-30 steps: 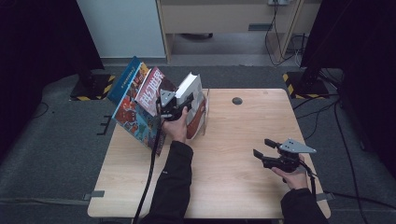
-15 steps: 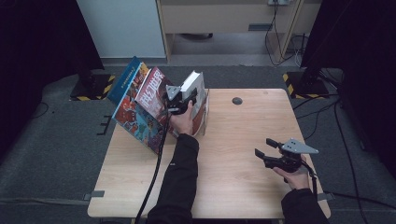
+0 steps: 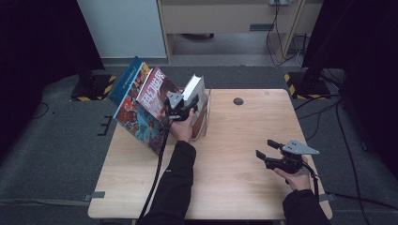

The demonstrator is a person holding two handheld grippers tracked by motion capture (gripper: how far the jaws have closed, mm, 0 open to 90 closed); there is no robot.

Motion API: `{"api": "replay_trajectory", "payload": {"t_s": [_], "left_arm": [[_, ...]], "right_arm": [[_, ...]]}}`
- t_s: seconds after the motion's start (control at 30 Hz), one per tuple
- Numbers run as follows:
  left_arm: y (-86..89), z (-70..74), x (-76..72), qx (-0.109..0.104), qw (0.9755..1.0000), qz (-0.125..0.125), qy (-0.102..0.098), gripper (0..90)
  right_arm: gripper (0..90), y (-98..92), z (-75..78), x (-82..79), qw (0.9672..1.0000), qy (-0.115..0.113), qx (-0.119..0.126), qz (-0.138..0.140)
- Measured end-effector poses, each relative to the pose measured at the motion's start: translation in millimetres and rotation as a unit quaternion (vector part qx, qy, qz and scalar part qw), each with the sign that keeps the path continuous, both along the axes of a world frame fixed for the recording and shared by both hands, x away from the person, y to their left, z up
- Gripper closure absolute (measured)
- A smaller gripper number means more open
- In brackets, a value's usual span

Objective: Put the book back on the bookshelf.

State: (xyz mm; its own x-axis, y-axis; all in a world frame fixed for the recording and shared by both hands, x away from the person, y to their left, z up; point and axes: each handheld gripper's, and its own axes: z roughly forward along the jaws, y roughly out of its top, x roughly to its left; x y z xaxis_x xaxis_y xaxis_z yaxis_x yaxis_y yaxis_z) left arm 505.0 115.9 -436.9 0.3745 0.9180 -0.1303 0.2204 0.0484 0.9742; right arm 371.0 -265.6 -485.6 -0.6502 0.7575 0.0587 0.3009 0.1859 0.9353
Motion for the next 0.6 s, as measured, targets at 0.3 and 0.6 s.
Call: {"api": "replay_trajectory", "payload": {"t_s": [0.3, 0.6], "left_arm": [[10.9, 2.0, -12.0, -0.002, 0.9996, -0.027, 0.006, 42.7], [15.4, -12.8, -33.3, -0.002, 0.9995, -0.028, 0.014, 47.1]], "right_arm": [[29.4, 0.0, -0.3, -0.1, 1.0, 0.002, -0.003, -0.002], [29.3, 2.0, -1.4, 0.2, 1.0, 0.004, -0.006, -0.001]]}}
